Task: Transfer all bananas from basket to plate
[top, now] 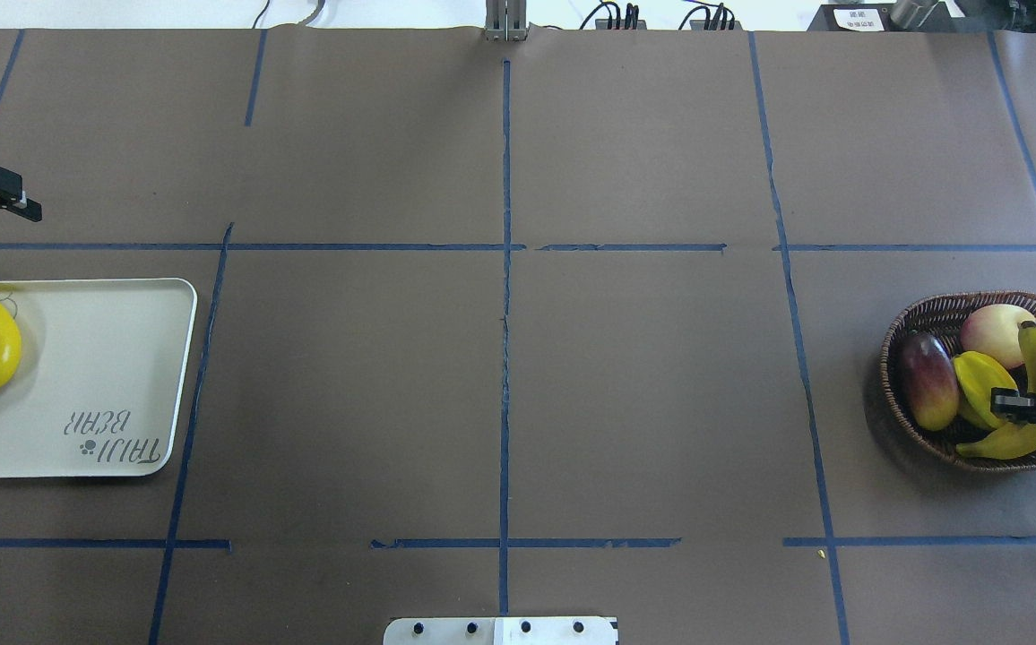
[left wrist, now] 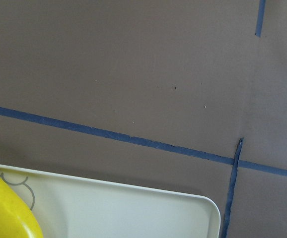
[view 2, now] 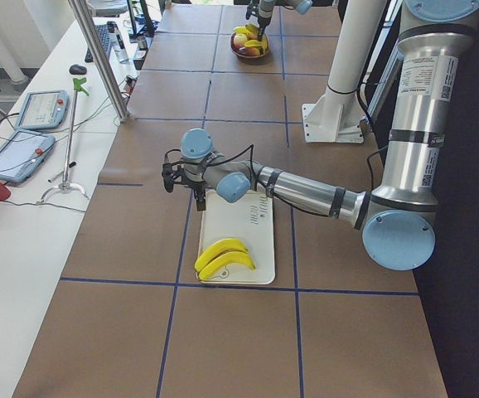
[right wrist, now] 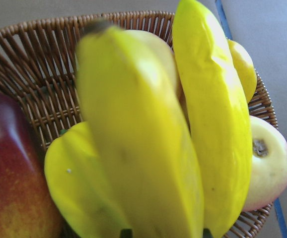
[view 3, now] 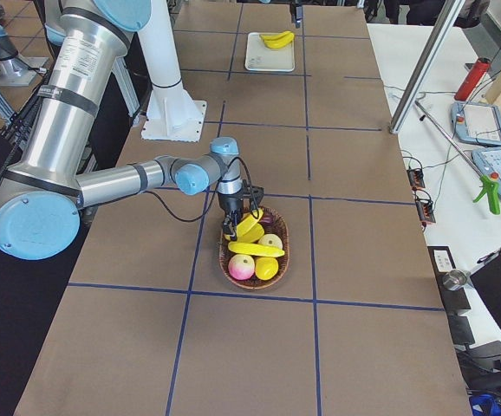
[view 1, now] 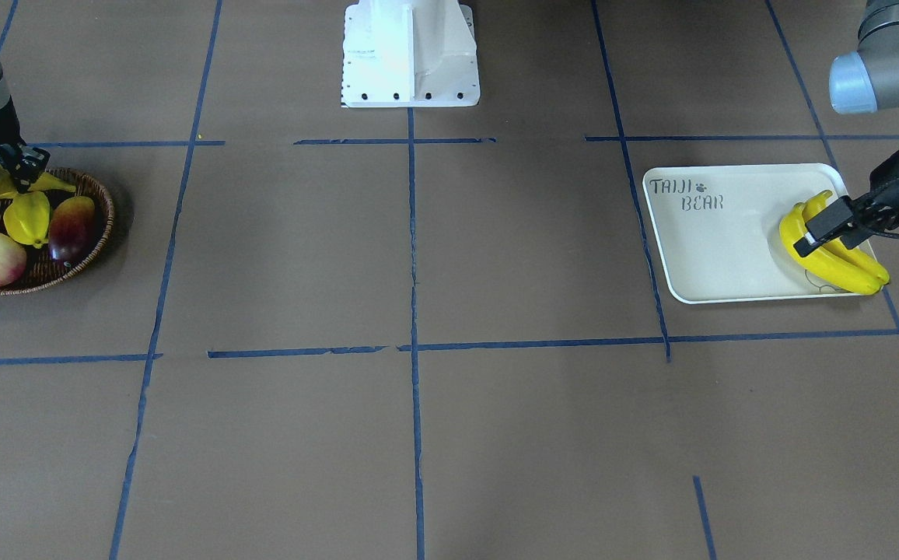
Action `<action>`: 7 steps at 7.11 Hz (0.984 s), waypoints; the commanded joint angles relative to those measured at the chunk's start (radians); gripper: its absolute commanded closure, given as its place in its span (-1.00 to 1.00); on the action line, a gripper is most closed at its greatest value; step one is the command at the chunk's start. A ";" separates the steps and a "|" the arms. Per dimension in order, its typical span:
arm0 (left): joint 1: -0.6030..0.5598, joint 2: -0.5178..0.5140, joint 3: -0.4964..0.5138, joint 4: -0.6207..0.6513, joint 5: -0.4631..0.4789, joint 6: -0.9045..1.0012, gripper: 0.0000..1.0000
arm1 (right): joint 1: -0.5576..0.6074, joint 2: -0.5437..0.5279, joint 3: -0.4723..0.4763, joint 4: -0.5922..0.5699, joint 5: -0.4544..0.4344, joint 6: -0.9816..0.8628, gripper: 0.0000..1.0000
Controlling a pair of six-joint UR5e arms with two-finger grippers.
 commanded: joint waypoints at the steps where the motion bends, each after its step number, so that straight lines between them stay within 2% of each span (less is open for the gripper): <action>1: 0.000 -0.003 0.002 0.001 -0.001 -0.001 -1.00 | 0.001 0.000 0.039 -0.064 -0.018 -0.008 0.93; 4: 0.002 -0.003 0.003 0.001 -0.001 -0.001 -1.00 | 0.018 0.008 0.195 -0.221 -0.012 -0.035 1.00; 5: 0.002 -0.003 -0.001 0.001 -0.001 -0.002 -1.00 | 0.033 0.052 0.237 -0.274 -0.002 -0.078 1.00; 7: 0.002 -0.022 -0.016 -0.002 -0.006 -0.004 -1.00 | 0.030 0.258 0.187 -0.282 0.057 -0.112 1.00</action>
